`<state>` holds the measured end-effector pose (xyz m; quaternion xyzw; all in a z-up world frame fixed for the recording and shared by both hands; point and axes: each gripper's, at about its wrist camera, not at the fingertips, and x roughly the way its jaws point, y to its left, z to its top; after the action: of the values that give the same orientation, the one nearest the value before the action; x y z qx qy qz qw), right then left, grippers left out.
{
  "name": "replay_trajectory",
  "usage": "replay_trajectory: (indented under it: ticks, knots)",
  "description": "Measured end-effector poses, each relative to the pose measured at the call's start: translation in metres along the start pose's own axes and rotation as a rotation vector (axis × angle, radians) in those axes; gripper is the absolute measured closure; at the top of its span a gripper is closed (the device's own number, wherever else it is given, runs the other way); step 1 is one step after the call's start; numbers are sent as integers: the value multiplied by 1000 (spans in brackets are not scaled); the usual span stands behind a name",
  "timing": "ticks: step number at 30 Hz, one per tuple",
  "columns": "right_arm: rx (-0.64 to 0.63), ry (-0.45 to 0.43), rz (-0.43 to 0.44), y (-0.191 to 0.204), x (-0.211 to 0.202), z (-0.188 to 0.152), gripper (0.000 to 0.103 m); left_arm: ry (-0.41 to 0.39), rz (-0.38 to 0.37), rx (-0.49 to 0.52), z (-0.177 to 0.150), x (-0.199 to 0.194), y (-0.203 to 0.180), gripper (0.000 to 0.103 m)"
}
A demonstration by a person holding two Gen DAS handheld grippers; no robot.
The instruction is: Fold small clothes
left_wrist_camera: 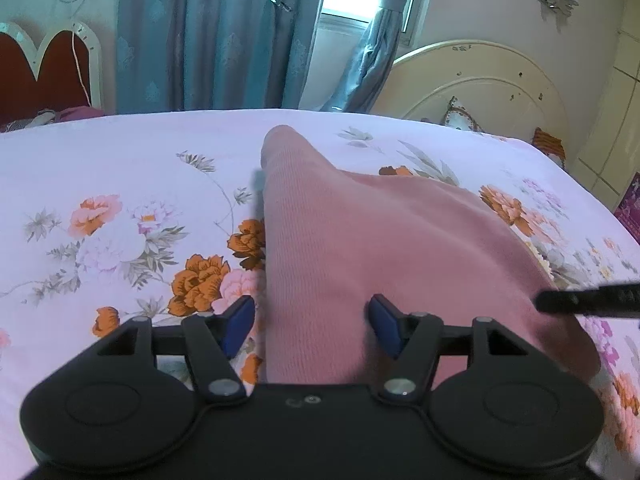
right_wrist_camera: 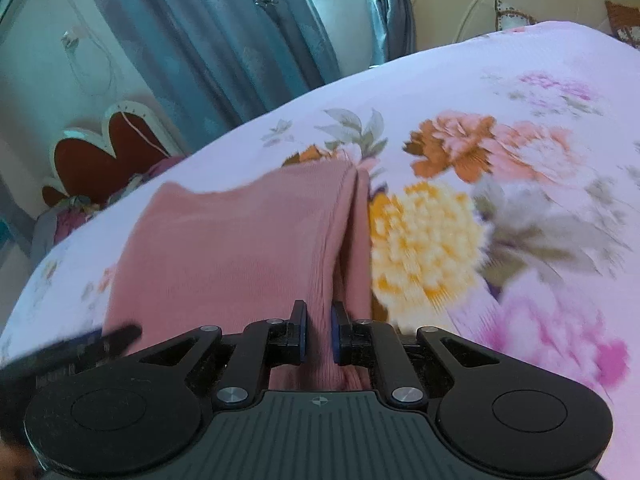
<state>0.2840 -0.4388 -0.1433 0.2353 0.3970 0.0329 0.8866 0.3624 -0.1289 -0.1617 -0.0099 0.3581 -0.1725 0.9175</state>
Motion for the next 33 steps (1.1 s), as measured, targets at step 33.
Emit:
replay_trajectory:
  ticks: [33]
  knots:
    - [-200, -150, -111, 48, -17, 33, 92, -55, -11, -15, 59, 4, -2, 51]
